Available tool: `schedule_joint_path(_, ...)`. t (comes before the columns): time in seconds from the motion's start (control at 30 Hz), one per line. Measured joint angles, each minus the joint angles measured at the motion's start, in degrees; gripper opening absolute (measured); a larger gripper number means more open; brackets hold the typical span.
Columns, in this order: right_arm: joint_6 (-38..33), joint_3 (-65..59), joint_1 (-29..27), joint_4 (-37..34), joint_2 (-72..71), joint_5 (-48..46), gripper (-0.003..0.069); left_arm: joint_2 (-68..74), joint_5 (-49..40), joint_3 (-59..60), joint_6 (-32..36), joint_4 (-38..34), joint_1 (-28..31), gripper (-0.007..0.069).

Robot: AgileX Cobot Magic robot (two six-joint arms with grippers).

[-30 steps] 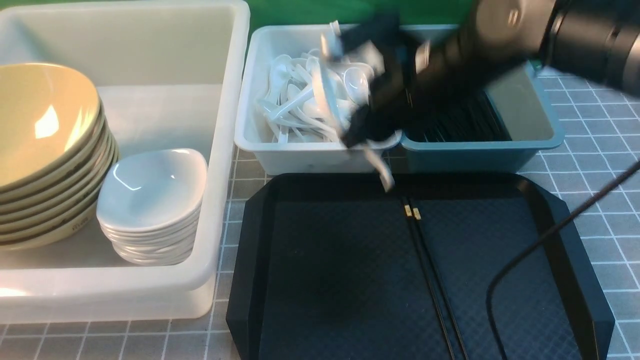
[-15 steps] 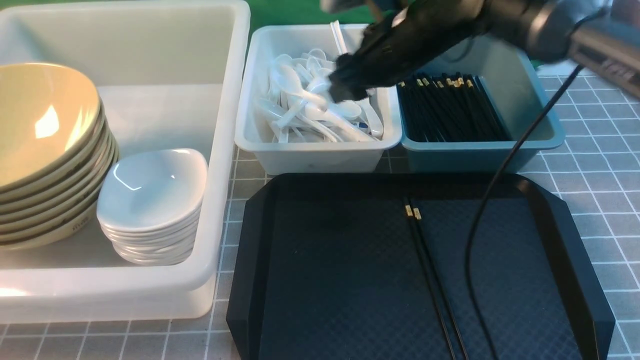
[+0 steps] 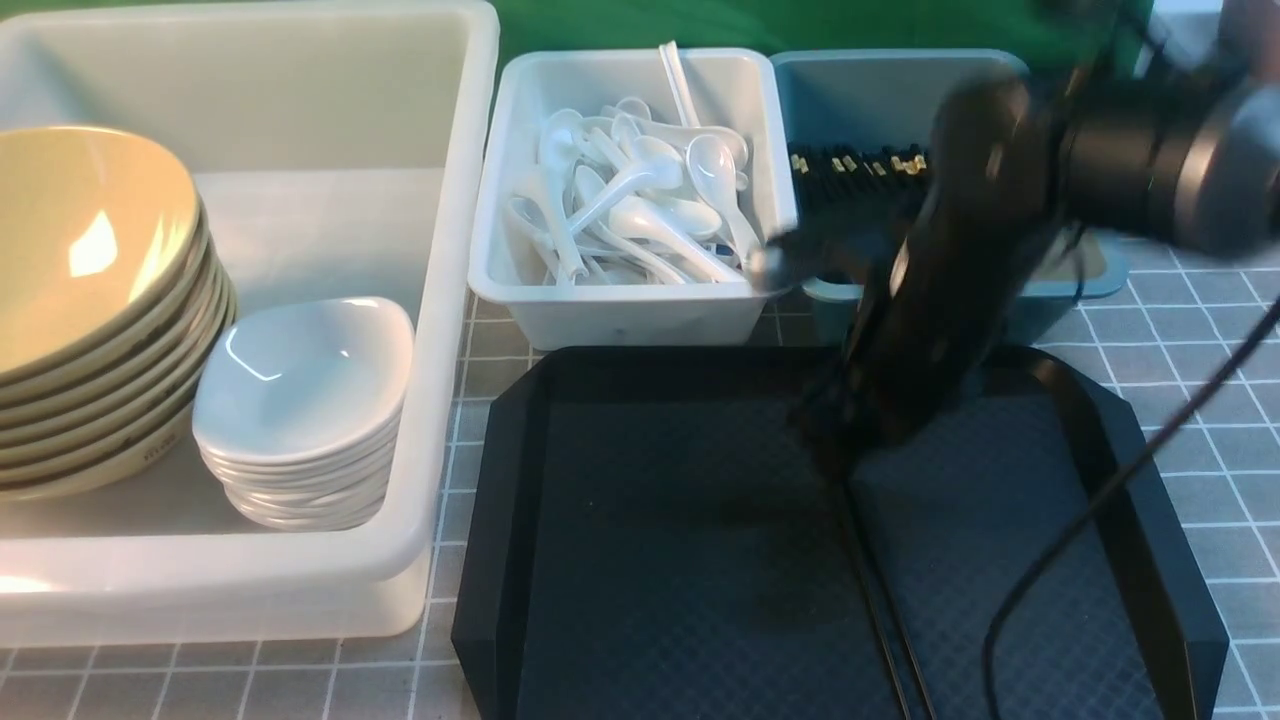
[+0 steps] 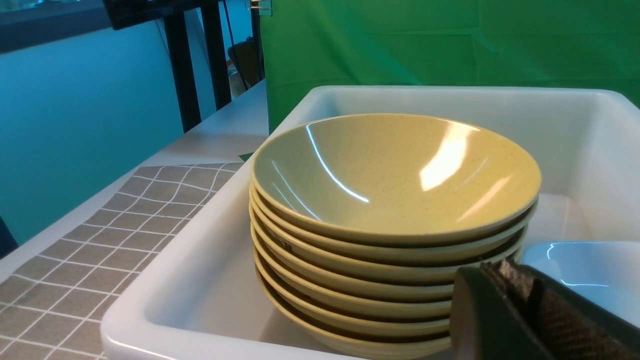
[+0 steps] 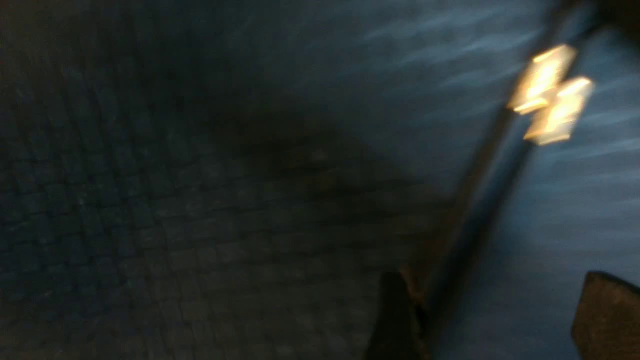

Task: On grey table put chopsticks spoon bowls plates into blue grey white boxes.
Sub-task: 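Grasp the chopsticks with the right gripper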

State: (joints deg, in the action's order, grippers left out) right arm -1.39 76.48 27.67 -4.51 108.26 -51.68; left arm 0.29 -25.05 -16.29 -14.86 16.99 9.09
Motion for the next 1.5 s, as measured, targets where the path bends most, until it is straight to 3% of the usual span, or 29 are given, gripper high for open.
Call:
schedule_joint_path(0.17,1.85,-4.40,0.91,0.56,2.35,6.55,0.0449,0.00,0.00,0.00,0.00,0.00,0.00,-0.0008)
schedule_joint_path(0.23,1.39,-4.28,0.91,0.89,3.13,7.23,0.0407,0.00,0.13,0.00,0.00,0.00,0.00,-0.0008)
schedule_joint_path(0.37,-0.29,-3.82,0.98,3.17,3.68,6.61,0.0188,0.00,0.39,0.00,0.00,0.00,0.00,-0.0008)
schedule_joint_path(0.43,-1.29,-3.82,1.42,3.06,3.28,7.38,0.0127,0.00,0.39,0.00,0.00,0.00,0.00,-0.0008)
schedule_joint_path(0.73,-5.09,-5.01,4.27,0.31,-9.69,8.81,0.0130,0.00,0.39,0.00,0.00,0.00,0.00,-0.0008)
schedule_joint_path(0.87,-7.54,-4.95,1.38,2.58,-17.61,23.06,0.0048,0.00,0.39,0.00,0.00,0.00,0.00,-0.0008)
schedule_joint_path(0.9,-7.58,-4.95,0.82,2.78,-17.89,25.22,0.0043,0.00,0.39,0.00,0.00,0.00,0.00,-0.0008)
schedule_joint_path(1.03,-7.43,-4.45,-6.10,3.58,-15.35,48.61,0.0038,0.00,0.39,0.00,0.00,0.00,0.00,-0.0008)
schedule_joint_path(1.1,-5.82,-2.52,-8.86,3.68,-11.56,53.70,0.0053,0.00,0.39,0.00,0.00,0.00,0.00,-0.0008)
schedule_joint_path(1.2,-1.30,0.59,-10.62,3.68,-7.79,49.53,0.0097,0.00,0.39,0.00,0.00,0.00,0.00,-0.0008)
schedule_joint_path(1.3,-0.11,3.29,-10.28,3.75,-5.51,34.38,0.0153,0.00,0.34,0.00,0.00,0.00,0.00,-0.0008)
schedule_joint_path(1.5,-19.64,4.26,-4.25,-1.58,-5.33,6.90,0.0232,0.00,0.34,0.00,0.00,0.00,0.00,-0.0008)
